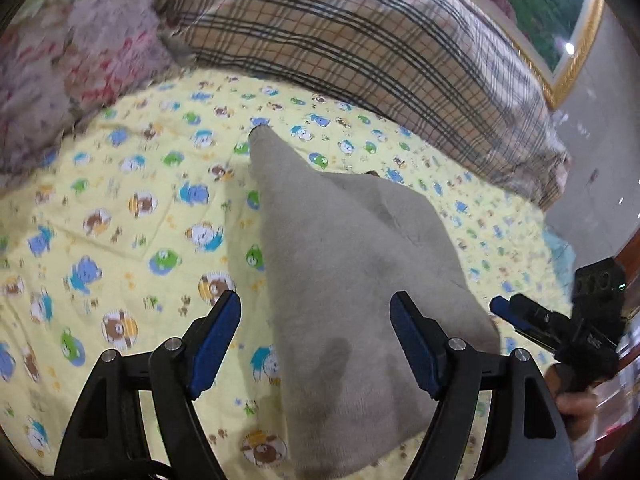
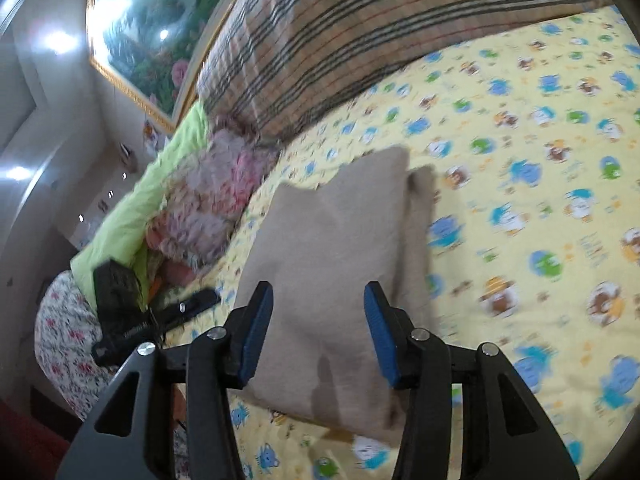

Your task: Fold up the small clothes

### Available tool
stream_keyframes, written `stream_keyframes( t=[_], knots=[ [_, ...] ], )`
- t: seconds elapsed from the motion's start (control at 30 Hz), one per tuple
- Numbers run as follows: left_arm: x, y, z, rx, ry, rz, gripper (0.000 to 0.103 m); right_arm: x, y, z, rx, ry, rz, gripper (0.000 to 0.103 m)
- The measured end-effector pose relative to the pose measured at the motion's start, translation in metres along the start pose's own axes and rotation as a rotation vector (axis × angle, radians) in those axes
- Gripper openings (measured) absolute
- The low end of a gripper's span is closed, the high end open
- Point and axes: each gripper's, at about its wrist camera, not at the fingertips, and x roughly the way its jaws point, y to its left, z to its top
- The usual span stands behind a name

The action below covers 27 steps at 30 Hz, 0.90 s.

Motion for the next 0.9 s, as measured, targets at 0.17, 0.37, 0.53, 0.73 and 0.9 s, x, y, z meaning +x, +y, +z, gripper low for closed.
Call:
stream_keyframes(
  t=[0.17, 0.37, 0.53, 0.73, 0.9],
  knots=[
    [0.024, -0.002, 0.009, 0.015, 0.04, 0.129, 0.076, 0.025, 0.019, -0.008, -0.086, 0.03, -0.152, 0.046],
    [0.032, 0.008, 0.007, -0.015, 0.052, 0.098, 0.078, 0.015, 0.013, -0.002, -0.112, -0.018, -0.237, 0.046],
    [0.037, 0.015, 0.006, -0.055, 0.066, 0.076, 0.081, 0.036, -0.008, -0.001, -0.033, 0.069, -0.192, 0.043],
    [0.04, 0.012, 0.009, -0.058, 0.072, 0.084, 0.082, 0.034, -0.016, 0.001, 0.01, 0.07, -0.122, 0.017],
    [0.051, 0.003, 0.01, -0.043, 0.087, 0.107, 0.084, 0.023, 0.002, 0.03, -0.125, 0.047, -0.18, 0.015]
  ],
)
